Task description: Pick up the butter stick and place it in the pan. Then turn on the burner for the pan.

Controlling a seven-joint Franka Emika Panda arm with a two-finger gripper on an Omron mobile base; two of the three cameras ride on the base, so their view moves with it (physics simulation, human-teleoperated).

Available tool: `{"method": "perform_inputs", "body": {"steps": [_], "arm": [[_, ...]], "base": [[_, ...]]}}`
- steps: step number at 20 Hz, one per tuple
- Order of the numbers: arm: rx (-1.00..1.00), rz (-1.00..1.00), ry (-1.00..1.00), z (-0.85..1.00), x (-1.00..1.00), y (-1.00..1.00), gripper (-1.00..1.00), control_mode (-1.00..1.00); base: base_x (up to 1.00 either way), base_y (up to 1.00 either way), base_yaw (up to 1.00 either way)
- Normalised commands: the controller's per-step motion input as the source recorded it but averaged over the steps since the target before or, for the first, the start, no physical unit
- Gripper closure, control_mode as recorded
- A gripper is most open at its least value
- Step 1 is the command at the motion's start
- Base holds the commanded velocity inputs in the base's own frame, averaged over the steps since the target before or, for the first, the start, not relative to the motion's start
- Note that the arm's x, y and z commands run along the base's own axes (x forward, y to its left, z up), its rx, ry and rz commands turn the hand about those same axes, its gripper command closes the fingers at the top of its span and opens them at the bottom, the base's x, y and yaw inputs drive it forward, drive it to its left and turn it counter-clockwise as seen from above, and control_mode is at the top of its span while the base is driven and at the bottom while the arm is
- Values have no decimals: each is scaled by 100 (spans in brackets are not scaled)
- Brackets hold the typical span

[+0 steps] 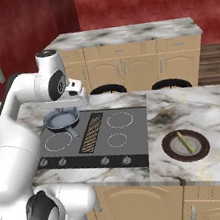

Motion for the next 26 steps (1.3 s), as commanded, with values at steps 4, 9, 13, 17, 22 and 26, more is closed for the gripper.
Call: {"method": "perform_inputs", "body": {"steps": [4, 9, 13, 17, 22, 26], "arm": [[0, 0, 0, 0, 0, -24, -100, -100], [0, 4, 0, 0, 0, -63, -100, -100], [0, 4, 2, 0, 0, -71, -100, -100], [0, 5, 4, -1, 0, -68, -100, -100], [0, 5, 11, -12, 0, -60, -100, -100], [0, 4, 10, -21, 0, -60, -100, -100]], "base": [[0, 0, 0], [0, 0, 0], [0, 0, 0], [0, 0, 0], [0, 0, 0], [0, 0, 0]]}}
